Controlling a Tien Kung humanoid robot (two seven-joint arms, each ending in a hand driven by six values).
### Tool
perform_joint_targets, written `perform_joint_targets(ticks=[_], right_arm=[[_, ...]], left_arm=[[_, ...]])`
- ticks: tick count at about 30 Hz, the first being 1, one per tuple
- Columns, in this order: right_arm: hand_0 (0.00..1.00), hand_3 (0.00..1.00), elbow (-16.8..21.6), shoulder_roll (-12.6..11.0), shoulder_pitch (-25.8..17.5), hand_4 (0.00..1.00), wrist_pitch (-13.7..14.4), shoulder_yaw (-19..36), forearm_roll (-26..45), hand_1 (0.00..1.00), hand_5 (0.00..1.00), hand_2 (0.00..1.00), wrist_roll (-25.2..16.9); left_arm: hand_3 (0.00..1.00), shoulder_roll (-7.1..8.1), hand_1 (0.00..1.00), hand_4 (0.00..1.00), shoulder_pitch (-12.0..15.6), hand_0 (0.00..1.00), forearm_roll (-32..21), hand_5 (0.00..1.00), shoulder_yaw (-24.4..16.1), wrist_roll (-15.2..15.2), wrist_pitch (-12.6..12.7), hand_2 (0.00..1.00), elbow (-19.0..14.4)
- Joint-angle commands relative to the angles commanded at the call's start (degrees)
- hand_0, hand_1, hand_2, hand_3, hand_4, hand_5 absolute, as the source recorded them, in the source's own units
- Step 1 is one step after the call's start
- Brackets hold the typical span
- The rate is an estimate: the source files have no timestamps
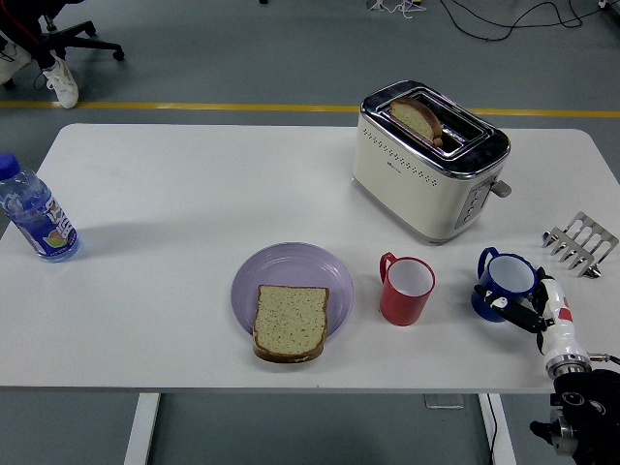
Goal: Pick up the cup,pour liquid into bread,place the cup on the desk
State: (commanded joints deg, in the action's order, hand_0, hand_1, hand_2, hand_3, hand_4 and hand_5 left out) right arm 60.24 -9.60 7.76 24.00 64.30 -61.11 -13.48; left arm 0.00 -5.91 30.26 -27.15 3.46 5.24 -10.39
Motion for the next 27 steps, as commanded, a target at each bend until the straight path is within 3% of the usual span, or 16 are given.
perform_joint_targets(ticks=[1,6,7,18,19,24,25,27], right_arm=[[0.806,0.758,-0.1,0.0,0.0,0.983,0.0,0.0,0.1,0.707,0.155,0.765,0.0],[0.806,0.758,-0.5,0.1,0.2,0.983,0.2,-0.1,0.4,0.707,0.155,0.765,0.2],[0.761,0.705,-0.8,0.1,0.3,0.963,0.3,-0.1,0.7,0.662,0.156,0.701,0.2],[0.706,0.647,-1.2,0.2,0.4,0.936,1.7,-0.3,2.9,0.616,0.152,0.652,-1.3],[0.62,0.579,-1.2,0.2,0.4,0.923,1.8,-0.3,3.1,0.576,0.161,0.6,-1.5],[0.62,0.579,-1.0,0.1,0.4,0.923,1.8,-0.5,4.7,0.576,0.161,0.6,-2.3],[0.56,0.526,-1.0,0.1,0.4,0.873,1.7,-0.5,4.7,0.541,0.128,0.556,-2.3],[0.56,0.526,-1.0,0.1,0.3,0.873,1.6,-0.6,5.6,0.541,0.128,0.556,-2.8]], left_arm=[[0.559,0.0,0.604,0.358,0.0,0.628,0.0,0.993,0.0,0.0,0.0,0.613,0.0],[0.559,0.0,0.604,0.358,0.0,0.628,0.0,0.993,-0.1,0.0,0.0,0.613,0.0],[0.558,0.0,0.603,0.357,-0.1,0.629,0.0,0.986,-0.1,0.0,0.0,0.612,0.0],[0.558,0.0,0.603,0.357,0.0,0.629,0.0,0.985,0.0,0.0,0.0,0.612,0.0],[0.558,0.0,0.603,0.355,0.0,0.628,0.0,0.978,0.0,0.0,0.0,0.612,0.0],[0.558,0.0,0.603,0.355,0.0,0.628,-0.1,0.978,0.2,0.0,0.0,0.612,0.0],[0.558,0.0,0.601,0.356,0.0,0.627,-0.1,0.978,0.2,0.0,0.0,0.61,0.0],[0.558,0.0,0.601,0.356,0.0,0.627,-0.1,0.978,0.2,0.0,0.0,0.61,0.1]])
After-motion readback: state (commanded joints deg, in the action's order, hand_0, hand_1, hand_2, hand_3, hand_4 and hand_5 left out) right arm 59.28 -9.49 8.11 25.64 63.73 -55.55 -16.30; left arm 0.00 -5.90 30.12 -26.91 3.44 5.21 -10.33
